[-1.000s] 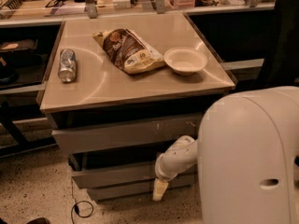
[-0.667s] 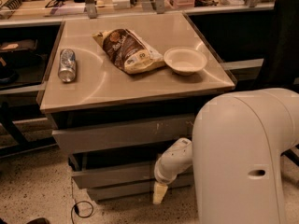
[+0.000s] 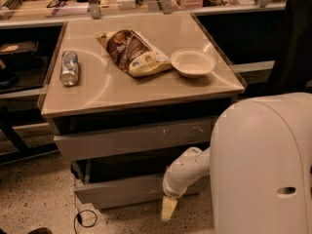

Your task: Open middle drawer

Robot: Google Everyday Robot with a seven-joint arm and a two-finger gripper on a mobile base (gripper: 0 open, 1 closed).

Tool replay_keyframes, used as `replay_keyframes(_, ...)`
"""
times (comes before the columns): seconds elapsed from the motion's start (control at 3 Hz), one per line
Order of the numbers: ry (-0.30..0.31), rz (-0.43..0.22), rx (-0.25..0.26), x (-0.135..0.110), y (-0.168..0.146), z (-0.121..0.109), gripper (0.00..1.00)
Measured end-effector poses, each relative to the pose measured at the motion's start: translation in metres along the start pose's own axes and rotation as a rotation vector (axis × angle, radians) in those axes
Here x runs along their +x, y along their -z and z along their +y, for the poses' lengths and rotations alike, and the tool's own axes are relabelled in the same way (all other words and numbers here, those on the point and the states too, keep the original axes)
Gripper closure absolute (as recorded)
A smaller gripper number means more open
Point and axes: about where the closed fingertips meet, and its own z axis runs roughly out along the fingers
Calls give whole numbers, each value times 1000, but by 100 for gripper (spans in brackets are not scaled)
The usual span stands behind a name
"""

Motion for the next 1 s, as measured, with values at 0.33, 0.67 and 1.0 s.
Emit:
replay_keyframes(0.33, 0, 0, 0, -1, 2, 0, 0)
replay_keyframes(0.67, -39, 5, -51, 17, 18, 41, 0)
replay_keyframes(1.0, -40, 5, -51, 17, 18, 41, 0)
